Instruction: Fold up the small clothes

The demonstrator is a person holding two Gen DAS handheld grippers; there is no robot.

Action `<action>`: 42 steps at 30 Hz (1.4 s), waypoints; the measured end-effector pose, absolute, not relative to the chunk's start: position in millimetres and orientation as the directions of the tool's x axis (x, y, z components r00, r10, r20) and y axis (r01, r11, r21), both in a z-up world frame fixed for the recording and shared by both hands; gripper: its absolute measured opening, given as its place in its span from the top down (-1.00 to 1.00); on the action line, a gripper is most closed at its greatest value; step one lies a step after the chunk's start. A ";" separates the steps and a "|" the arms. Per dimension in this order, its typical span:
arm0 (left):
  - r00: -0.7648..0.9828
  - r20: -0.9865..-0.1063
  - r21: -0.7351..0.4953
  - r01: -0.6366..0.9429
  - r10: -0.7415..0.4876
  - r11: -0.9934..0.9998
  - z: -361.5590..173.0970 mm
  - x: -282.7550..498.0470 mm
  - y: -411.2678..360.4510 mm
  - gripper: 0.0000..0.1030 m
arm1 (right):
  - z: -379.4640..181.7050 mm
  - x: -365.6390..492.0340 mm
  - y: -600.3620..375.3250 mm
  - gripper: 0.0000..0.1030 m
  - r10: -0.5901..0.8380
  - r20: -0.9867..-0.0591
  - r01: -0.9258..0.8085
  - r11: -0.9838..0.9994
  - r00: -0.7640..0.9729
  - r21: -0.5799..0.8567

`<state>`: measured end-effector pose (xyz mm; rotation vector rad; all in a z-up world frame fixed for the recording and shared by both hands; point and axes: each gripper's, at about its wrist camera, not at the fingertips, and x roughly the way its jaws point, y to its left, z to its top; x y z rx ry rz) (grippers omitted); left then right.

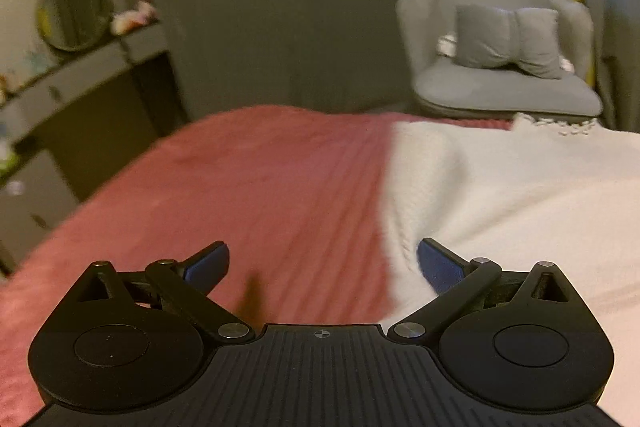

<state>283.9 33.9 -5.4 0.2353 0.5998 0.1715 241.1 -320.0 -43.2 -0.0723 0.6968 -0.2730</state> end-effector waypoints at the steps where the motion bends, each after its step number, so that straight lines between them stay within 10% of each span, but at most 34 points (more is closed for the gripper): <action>1: 0.816 -0.521 0.303 -0.098 0.251 0.948 0.2 267.2 36.2 -0.98 | -37.1 230.0 -323.9 0.03 -0.269 -0.629 0.242 0.961 0.729 -0.131; 16: 0.569 -0.816 -0.047 0.117 -0.105 0.992 1.3 104.2 94.0 -0.94 | -40.2 5.1 -315.5 0.11 0.138 -0.769 0.269 0.886 0.624 0.377; 33: 0.442 -0.879 -0.177 0.051 -0.181 0.983 0.8 75.0 108.2 0.51 | -55.0 -52.5 -320.8 0.62 0.334 -0.762 0.277 0.790 0.555 0.548; 42: 0.427 -0.882 -0.201 0.040 -0.199 0.979 4.8 71.4 112.3 0.77 | -57.7 -51.5 -319.5 0.79 0.369 -0.754 0.269 0.774 0.544 0.573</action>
